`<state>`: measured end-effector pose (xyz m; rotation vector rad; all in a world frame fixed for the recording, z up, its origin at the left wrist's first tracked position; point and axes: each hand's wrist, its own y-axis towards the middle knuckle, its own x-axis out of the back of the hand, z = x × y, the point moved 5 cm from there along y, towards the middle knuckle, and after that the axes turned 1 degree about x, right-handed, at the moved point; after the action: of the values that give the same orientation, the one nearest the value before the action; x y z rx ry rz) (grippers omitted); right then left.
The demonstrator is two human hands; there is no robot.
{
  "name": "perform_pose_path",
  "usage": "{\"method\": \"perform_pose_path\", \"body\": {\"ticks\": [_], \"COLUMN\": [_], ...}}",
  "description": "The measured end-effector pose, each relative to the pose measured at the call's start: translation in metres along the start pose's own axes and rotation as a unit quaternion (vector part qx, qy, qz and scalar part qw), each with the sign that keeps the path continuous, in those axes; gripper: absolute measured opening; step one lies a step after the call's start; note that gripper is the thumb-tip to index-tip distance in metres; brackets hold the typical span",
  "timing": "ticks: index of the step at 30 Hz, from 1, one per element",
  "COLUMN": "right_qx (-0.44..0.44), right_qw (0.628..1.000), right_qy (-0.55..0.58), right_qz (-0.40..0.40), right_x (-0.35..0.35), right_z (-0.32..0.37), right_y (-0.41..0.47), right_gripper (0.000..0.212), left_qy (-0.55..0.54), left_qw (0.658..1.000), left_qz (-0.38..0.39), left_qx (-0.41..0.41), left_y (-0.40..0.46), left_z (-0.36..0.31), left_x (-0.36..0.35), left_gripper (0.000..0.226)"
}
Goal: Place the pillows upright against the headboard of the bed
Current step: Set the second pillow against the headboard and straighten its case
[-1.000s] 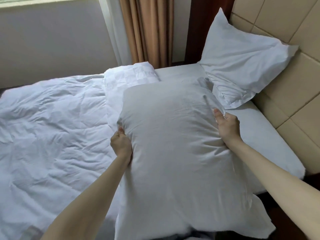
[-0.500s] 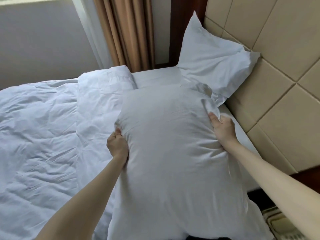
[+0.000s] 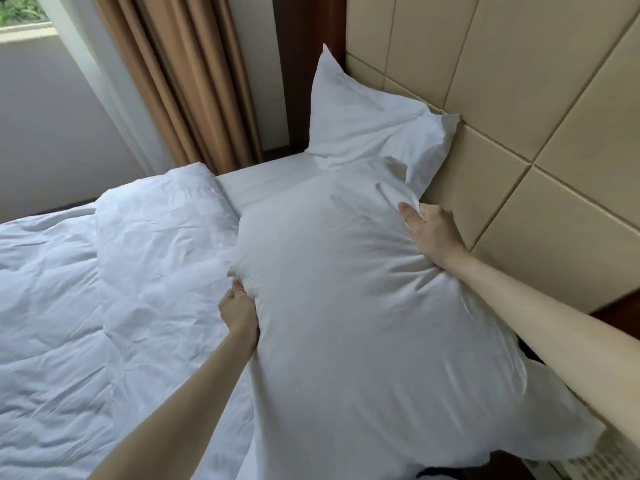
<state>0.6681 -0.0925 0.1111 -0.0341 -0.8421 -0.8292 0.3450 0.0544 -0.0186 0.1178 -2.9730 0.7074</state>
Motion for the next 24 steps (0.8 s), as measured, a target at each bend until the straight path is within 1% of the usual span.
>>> {"method": "perform_pose_path", "body": {"ticks": [5,6,8,11,13,16,18,19,20,21,22,24], "right_qx": [0.016,0.025,0.049,0.104,0.142,0.188,0.21,0.203,0.17,0.113,0.036,-0.123], "right_qw": [0.999,0.998,0.995,0.985,0.974,0.959,0.951,0.95,0.953,0.959,0.965,0.961], "right_qy": [-0.046,-0.055,-0.081,-0.126,-0.162,-0.191,-0.204,-0.217,-0.236,-0.253,-0.259,-0.225], "right_qz": [-0.017,-0.021,-0.035,-0.055,-0.067,-0.089,-0.102,-0.1,-0.086,-0.053,-0.002,0.106], "right_x": [0.03,0.04,0.061,0.098,0.124,0.159,0.166,0.163,0.154,0.142,0.127,0.097], "right_z": [-0.001,-0.001,-0.003,-0.006,-0.01,-0.024,-0.044,-0.06,-0.079,-0.104,-0.134,-0.192], "right_y": [0.029,0.038,0.057,0.085,0.102,0.127,0.138,0.142,0.145,0.147,0.146,0.133], "right_gripper": [0.057,0.057,0.057,0.056,0.055,0.049,0.046,0.045,0.046,0.047,0.045,0.031], "left_qy": [0.009,0.01,0.018,0.012,0.075,0.136,0.156,0.156,0.156,0.155,0.16,0.177], "left_qw": [0.997,0.995,0.992,0.983,0.974,0.955,0.942,0.939,0.94,0.943,0.945,0.944], "left_qz": [0.067,0.077,0.099,0.15,0.186,0.229,0.259,0.273,0.276,0.273,0.267,0.266], "left_qx": [0.041,0.055,0.08,0.1,0.104,0.127,0.143,0.139,0.126,0.111,0.096,0.077], "left_y": [0.006,0.006,0.003,-0.013,-0.027,-0.046,-0.059,-0.064,-0.066,-0.067,-0.067,-0.066], "left_z": [-0.01,-0.011,-0.01,-0.009,-0.007,-0.004,-0.007,-0.01,-0.015,-0.02,-0.026,-0.033], "left_x": [-0.046,-0.059,-0.089,-0.144,-0.181,-0.228,-0.253,-0.264,-0.272,-0.278,-0.282,-0.287], "left_gripper": [0.04,0.042,0.047,0.036,0.02,0.025,0.018,0.017,0.021,0.026,0.028,0.027]}}
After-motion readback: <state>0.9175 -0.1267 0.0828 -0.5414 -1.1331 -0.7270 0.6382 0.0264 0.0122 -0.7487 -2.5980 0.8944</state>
